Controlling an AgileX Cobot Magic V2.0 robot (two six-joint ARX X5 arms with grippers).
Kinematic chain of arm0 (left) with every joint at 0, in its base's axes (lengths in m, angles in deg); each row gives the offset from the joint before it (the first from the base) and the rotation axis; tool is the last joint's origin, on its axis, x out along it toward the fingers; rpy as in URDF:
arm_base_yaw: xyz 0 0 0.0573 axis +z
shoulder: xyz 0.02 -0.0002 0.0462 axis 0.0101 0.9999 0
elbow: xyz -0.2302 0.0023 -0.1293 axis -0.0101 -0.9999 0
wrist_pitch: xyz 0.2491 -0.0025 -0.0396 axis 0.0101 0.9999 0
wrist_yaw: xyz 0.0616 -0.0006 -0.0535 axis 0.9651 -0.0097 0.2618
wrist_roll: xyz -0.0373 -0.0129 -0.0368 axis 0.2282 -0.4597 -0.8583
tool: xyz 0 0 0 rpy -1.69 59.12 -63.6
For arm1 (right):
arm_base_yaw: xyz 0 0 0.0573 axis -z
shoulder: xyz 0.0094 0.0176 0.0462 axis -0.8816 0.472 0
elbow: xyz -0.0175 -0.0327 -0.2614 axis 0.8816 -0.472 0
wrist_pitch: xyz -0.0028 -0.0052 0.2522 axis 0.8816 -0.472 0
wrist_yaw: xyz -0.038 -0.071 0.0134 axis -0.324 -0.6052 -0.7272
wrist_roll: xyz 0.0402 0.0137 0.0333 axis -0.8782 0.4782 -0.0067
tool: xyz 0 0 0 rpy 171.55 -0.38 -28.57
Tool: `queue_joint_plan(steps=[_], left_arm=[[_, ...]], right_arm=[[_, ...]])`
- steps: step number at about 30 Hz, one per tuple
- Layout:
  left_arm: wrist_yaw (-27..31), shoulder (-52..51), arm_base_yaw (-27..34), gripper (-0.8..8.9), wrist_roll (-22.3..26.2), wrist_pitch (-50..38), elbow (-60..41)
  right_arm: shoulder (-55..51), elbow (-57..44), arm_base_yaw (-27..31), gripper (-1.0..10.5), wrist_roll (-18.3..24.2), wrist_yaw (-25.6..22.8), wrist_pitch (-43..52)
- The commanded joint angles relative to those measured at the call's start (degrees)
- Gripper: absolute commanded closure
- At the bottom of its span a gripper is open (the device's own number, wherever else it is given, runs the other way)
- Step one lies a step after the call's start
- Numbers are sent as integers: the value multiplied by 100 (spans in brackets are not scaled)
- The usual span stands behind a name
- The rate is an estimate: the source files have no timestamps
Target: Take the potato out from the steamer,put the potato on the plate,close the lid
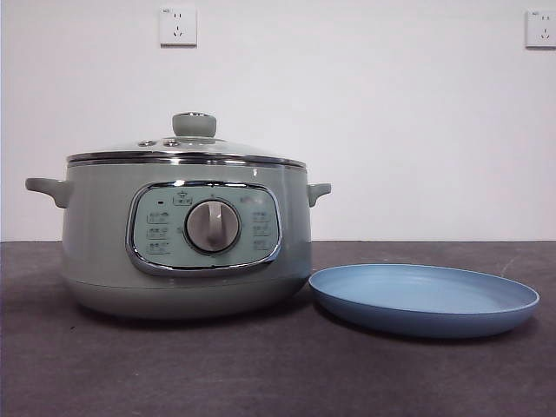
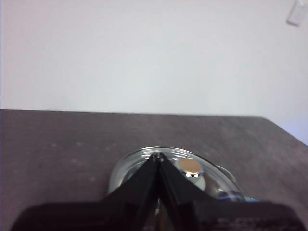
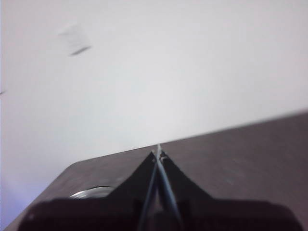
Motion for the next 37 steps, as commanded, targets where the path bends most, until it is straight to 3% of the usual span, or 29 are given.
queue_joint_plan(steps=[1,9,12,15,18,21,30,37], left_arm=[[-426,562,15,819,354,184,619],[-1770,1764,-146,819,450,984,2218],[-1812,1993,-221,817,468,1080,2507],[-1797,2122,-264,777,468,1078,2610],[-1674,2203,-264,553,466,1064,2610],[-1344,2317,-297,403,463,1064,2610],[-914,3062,-876,393,474,960,2610],[479,3816,-1720,393,798,876,2610]], right_arm=[[461,688,-9,963,590,662,-114],[1897,2649,-17,942,1139,2719,-1060],[2297,3189,-55,859,1189,3047,-1539],[2544,3510,-127,671,1189,3040,-1878],[2649,3598,-168,487,1189,3016,-1956],[2664,3598,-170,435,1193,2986,-1969],[2664,3598,-258,439,1196,2767,-2004],[2664,3598,-446,442,1235,2557,-2090]])
